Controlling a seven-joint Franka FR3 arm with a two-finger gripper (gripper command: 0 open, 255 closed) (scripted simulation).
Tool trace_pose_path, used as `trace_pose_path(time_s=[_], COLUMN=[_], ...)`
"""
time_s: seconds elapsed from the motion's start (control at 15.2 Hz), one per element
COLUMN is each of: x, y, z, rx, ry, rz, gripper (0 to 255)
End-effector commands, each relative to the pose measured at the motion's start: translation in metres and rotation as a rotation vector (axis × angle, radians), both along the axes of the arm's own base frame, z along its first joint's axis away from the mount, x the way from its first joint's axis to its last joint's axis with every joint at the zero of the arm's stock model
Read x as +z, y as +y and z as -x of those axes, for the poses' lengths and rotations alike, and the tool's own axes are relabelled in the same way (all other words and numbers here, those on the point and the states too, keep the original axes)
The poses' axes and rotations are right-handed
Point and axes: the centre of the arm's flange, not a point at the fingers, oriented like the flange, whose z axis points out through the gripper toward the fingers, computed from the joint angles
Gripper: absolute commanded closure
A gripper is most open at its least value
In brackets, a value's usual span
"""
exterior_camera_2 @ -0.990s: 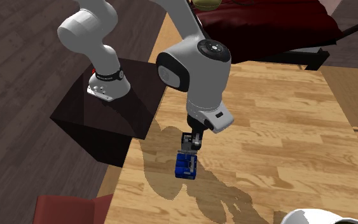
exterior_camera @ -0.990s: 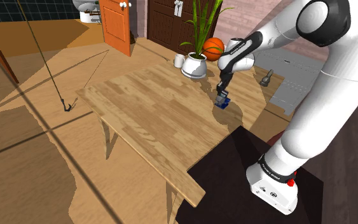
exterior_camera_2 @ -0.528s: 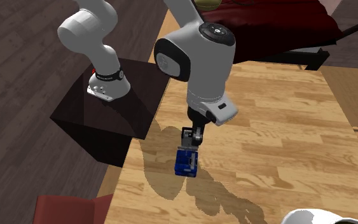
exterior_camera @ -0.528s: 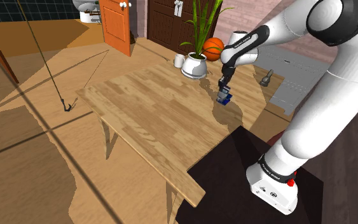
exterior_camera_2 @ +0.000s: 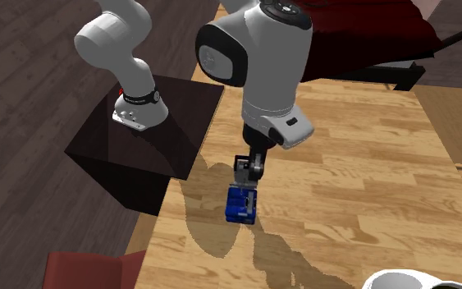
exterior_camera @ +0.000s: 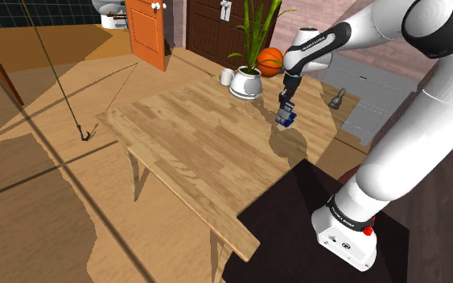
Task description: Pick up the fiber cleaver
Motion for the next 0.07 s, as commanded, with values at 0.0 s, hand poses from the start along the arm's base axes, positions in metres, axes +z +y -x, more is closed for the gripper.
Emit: trace_pose_path(time_s=[0.0], x=[0.0033], y=[-0.0001], z=[-0.0002], rx=[0.000], ry=[0.000], rz=[0.000], gripper=[255])
